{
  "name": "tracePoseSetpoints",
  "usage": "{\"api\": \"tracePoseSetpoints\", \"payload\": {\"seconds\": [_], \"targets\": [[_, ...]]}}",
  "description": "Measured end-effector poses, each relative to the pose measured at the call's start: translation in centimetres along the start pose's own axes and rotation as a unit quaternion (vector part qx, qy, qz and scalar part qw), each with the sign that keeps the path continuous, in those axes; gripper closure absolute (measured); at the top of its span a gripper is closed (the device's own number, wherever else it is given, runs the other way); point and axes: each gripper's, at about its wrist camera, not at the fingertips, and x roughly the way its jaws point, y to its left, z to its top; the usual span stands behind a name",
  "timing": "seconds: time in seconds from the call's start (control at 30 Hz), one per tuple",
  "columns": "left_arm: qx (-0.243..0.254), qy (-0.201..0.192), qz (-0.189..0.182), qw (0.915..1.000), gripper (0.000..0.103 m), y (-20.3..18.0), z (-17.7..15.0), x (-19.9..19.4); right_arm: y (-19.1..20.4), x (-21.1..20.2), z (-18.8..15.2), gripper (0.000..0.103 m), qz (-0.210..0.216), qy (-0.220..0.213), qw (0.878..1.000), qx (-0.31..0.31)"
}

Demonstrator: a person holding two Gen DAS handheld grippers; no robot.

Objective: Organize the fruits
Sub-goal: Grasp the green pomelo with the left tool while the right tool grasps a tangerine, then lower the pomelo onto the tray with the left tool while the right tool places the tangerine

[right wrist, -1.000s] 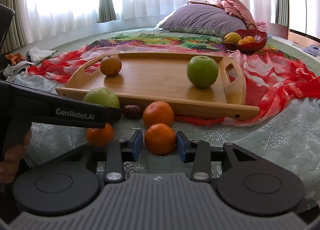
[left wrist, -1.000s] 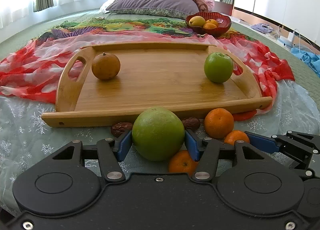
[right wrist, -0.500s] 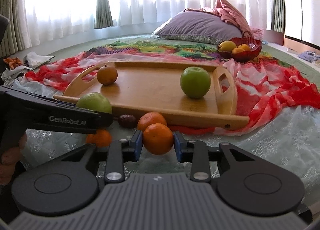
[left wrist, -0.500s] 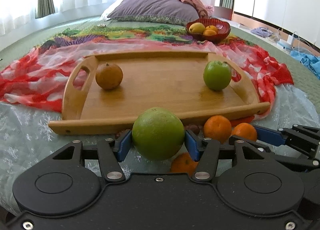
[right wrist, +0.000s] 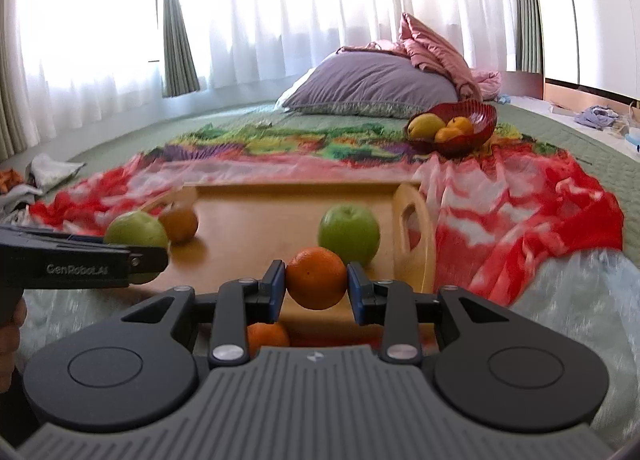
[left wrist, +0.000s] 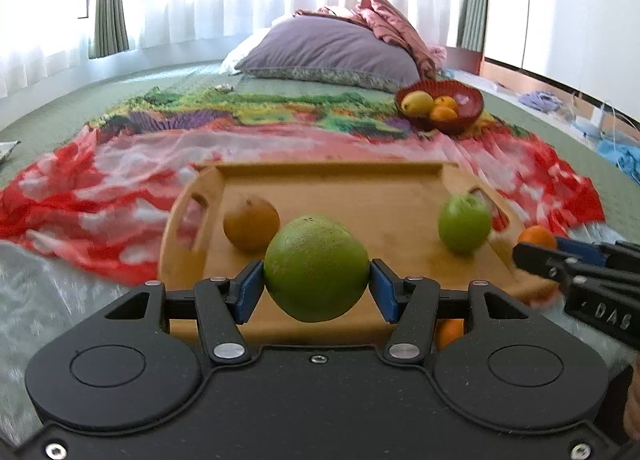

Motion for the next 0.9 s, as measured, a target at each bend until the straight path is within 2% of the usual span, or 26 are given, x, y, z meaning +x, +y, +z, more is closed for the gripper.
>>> {"api": "tracePoseSetpoints", "payload": {"seconds": [0.3, 0.5, 0.67, 0.9], "targets": [[-0.025, 0.004, -0.003, 0.9997, 0.049, 2.4, 6.6, 3.8, -2.7, 4.6, 7.4, 0.066, 0.019, 0.004, 0.999, 0.036], [-0.043, 0.038, 0.006, 0.9983, 0.049, 4.5, 10.7, 8.3, -4.4, 10.2, 11.3, 0.066, 0.018, 0.069, 0.996, 0.056], [-0.045, 0.076, 0.022, 0.9959, 0.049, 5.4, 12.0, 12.1, -5.3, 14.2, 11.9, 0.066, 0.013, 0.13, 0.989, 0.076], [-0.053, 0.12, 0.041, 0.9905, 0.049, 6.3, 11.1, 15.8, -5.6, 18.4, 10.9, 0.066, 0.004, 0.188, 0.978, 0.089]]}}
